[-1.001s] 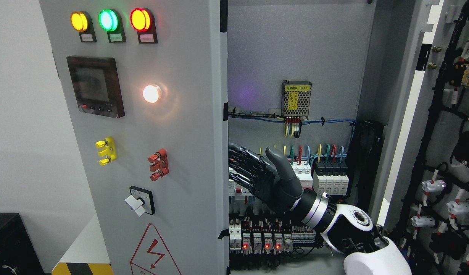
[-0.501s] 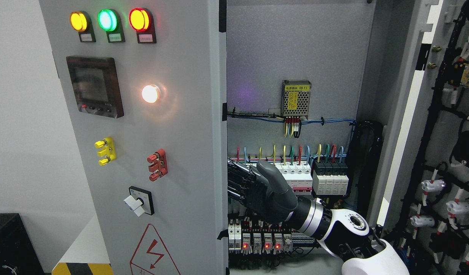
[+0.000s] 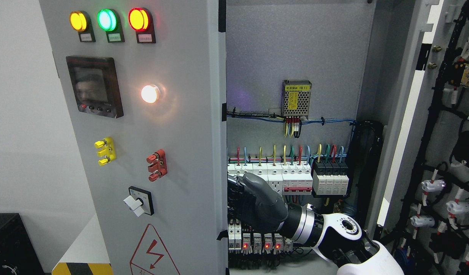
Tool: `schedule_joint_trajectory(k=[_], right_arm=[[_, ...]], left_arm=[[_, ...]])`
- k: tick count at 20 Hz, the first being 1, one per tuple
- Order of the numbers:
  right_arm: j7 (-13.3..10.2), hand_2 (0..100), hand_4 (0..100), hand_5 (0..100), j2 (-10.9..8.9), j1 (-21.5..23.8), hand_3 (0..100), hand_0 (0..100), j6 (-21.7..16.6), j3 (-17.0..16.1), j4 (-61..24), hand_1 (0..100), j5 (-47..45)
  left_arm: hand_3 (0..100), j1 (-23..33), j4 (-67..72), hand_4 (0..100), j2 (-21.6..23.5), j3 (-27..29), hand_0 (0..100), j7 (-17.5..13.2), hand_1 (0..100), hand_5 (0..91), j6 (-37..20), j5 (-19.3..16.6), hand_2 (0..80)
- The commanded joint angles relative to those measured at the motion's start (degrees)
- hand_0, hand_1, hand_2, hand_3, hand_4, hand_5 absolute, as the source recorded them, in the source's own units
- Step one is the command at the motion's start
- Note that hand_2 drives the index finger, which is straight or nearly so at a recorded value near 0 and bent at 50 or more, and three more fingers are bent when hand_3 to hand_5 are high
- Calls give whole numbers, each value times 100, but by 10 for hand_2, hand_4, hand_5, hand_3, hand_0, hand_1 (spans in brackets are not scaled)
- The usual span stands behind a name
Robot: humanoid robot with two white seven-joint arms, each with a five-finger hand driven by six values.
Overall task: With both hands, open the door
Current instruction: 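Push the lit door outward with the right hand, then keep pushing with the right hand to swing the lit door wide open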
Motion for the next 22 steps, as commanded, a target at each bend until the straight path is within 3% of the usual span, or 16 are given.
schedule_joint_trajectory(k=[1,12,22], right_arm=[[194,0,0,0,-132,-38,0,56,27,360,-250,142,-289],[256,0,0,0,-255,-73,0,56,256,421,-356,142,-360],[256,0,0,0,-185,-73,0,56,335,817,-681,142,-378]], left_arm=[[0,193,0,0,0,114,120,0,556,0,1,70,0],[0,193,0,0,0,114,120,0,556,0,1,70,0],[0,193,0,0,0,114,120,0,556,0,1,70,0]])
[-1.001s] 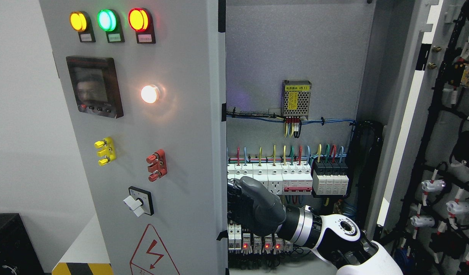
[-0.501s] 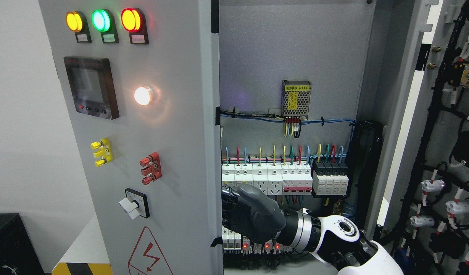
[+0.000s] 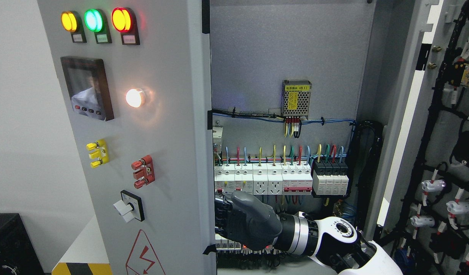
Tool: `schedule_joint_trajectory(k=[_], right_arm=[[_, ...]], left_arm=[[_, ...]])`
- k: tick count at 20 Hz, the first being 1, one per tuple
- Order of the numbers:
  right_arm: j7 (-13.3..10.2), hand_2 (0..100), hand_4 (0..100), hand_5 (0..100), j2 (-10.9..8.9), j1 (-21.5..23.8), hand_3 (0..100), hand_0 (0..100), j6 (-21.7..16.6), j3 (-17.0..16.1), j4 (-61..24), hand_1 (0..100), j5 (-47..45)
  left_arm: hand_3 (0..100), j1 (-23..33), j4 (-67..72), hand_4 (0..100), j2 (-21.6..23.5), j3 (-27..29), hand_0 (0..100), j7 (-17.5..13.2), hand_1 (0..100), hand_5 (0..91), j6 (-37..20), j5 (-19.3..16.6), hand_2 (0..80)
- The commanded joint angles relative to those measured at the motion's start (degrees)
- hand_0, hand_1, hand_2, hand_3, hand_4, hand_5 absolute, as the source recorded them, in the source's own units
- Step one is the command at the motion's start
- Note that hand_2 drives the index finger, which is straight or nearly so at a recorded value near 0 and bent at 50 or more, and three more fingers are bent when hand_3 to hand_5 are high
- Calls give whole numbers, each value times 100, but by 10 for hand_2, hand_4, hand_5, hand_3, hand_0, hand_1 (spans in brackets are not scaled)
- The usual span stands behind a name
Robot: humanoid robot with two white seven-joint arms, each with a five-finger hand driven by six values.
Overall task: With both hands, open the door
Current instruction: 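Keep pushing with the right hand to swing the lit door wide open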
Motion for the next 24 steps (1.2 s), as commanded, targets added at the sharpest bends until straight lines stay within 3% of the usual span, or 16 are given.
schedule_joint_trajectory(k=[1,12,24], right_arm=[[-1,0,0,0,22,-3,0,56,3,376,-345,142,-8],[-28,0,0,0,31,6,0,56,11,1018,-864,142,-8],[-282,0,0,0,391,173,0,56,64,1369,-1146,142,45]], left_arm=[[0,193,0,0,0,114,120,0,556,0,1,70,0],[0,193,0,0,0,114,120,0,556,0,1,70,0],[0,193,0,0,0,114,120,0,556,0,1,70,0]])
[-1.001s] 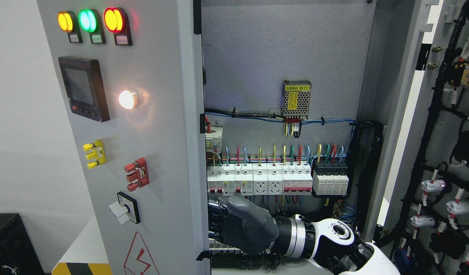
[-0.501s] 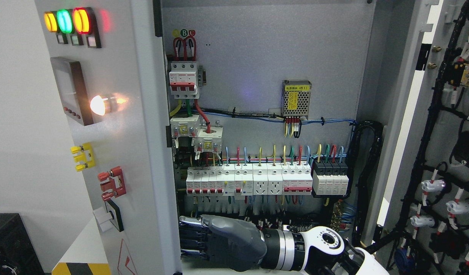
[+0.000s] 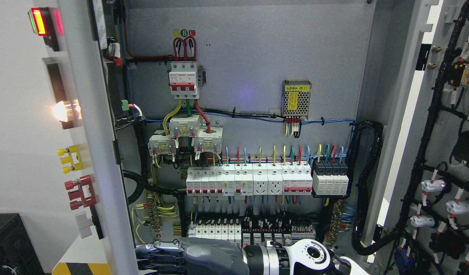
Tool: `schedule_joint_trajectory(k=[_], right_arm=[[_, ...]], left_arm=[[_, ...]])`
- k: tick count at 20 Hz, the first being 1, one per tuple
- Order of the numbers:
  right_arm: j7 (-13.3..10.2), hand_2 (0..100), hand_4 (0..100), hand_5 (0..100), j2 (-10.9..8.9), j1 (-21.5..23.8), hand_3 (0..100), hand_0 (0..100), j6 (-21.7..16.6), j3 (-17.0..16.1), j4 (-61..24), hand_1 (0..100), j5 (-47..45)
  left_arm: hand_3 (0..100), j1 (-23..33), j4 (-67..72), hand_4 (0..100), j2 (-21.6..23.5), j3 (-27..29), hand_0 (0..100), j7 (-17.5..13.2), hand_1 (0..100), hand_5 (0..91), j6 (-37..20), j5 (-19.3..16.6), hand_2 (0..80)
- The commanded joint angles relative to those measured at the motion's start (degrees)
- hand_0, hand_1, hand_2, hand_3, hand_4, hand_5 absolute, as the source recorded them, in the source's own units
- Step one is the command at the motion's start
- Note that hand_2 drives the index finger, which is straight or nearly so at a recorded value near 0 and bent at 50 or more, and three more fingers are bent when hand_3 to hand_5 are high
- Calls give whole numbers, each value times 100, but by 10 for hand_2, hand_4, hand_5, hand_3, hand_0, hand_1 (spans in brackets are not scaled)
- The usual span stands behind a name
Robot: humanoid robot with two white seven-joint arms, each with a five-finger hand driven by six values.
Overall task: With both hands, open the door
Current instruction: 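Keep pushing with the right hand to swing the lit door wide open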
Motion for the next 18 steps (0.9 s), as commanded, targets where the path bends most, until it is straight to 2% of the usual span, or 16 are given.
schedule_joint_trajectory(k=[1,4,7,10,18], right_arm=[[-72,0,0,0,240,140,0,56,76,353,-307,142,30],[-99,0,0,0,249,219,0,56,85,353,-334,142,38],[-108,0,0,0,354,289,0,56,93,353,-334,142,56],[-239,0,0,0,521,342,0,56,102,361,-316,142,65],[-327,0,0,0,671,360,0,56,252,344,-246,143,65]], left_arm=[[0,193,0,0,0,114,120,0,556,0,1,70,0],[0,193,0,0,0,114,120,0,556,0,1,70,0],[0,193,0,0,0,114,120,0,556,0,1,70,0],[0,193,0,0,0,114,120,0,556,0,1,70,0],[0,193,0,0,0,114,120,0,556,0,1,70,0]])
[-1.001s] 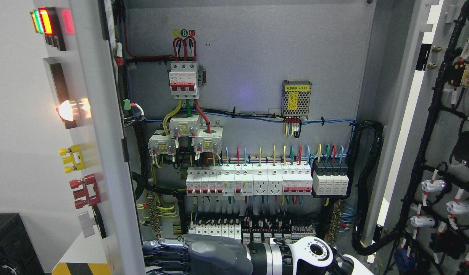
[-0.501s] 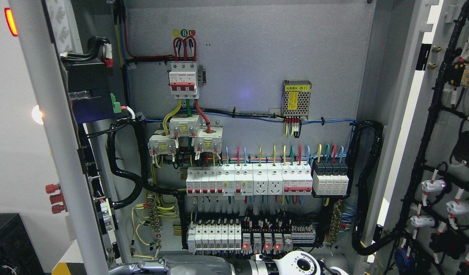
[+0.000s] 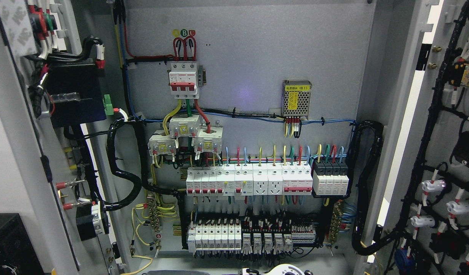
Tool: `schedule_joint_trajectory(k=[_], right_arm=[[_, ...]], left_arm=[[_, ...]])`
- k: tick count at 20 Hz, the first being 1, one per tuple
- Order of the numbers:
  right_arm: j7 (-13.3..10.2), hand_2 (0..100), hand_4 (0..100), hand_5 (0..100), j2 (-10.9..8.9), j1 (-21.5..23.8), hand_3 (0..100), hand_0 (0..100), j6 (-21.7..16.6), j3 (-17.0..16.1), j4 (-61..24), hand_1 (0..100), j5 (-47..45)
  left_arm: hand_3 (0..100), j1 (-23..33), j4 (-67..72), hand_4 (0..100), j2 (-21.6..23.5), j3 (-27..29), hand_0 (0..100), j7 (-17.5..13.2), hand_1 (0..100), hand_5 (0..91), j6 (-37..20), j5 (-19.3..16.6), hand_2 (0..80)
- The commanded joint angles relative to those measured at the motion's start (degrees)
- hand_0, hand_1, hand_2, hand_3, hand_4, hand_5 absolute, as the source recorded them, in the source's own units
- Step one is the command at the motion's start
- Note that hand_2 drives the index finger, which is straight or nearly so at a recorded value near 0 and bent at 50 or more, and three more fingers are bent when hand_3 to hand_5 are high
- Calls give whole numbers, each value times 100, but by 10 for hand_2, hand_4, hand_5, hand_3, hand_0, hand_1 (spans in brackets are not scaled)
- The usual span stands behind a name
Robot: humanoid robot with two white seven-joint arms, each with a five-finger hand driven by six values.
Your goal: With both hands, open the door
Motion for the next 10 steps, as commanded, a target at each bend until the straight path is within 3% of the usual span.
schedule_joint_trajectory(k=[1,5,10], right_arm=[[-16,0,0,0,303,46,0,56,24,41,0,143,4],[-34,0,0,0,531,72,0,56,24,23,105,143,13],[-174,0,0,0,655,54,0,56,59,14,211,143,13]], left_arm=[[0,193,0,0,0,114,120,0,556,0,1,70,0],[0,193,0,0,0,114,120,0,556,0,1,70,0],[0,193,0,0,0,114,120,0,556,0,1,70,0]])
